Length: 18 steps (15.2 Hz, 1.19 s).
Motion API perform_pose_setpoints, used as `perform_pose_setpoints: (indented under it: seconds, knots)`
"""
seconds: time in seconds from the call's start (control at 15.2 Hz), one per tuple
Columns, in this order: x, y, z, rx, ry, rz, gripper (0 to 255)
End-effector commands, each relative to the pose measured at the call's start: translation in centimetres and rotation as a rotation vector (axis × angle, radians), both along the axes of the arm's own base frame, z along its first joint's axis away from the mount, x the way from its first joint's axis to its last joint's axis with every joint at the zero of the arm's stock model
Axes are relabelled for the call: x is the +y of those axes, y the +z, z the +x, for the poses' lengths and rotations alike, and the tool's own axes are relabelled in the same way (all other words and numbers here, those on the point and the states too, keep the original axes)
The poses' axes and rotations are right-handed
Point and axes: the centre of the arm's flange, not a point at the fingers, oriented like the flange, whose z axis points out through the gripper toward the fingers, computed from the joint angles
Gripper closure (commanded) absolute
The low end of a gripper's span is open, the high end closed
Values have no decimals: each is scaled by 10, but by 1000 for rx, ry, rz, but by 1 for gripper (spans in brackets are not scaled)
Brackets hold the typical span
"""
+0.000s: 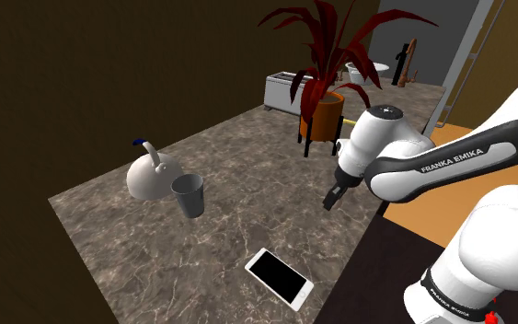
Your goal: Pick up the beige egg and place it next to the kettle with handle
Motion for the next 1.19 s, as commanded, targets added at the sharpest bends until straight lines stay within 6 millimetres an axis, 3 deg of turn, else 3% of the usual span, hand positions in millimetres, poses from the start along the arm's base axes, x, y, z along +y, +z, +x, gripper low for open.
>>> perform_pose_setpoints:
  seconds: [0.0, 0.26, 0.33, 0.92, 1.12]
  knots:
    - [0, -1, 0, 0, 0, 0, 0]
    - [0, -1, 0, 0, 0, 0, 0]
    - [0, -1, 0, 0, 0, 0, 255]
    - [0, -1, 0, 0, 0, 0, 255]
    - [0, 15, 0, 0, 0, 0, 255]
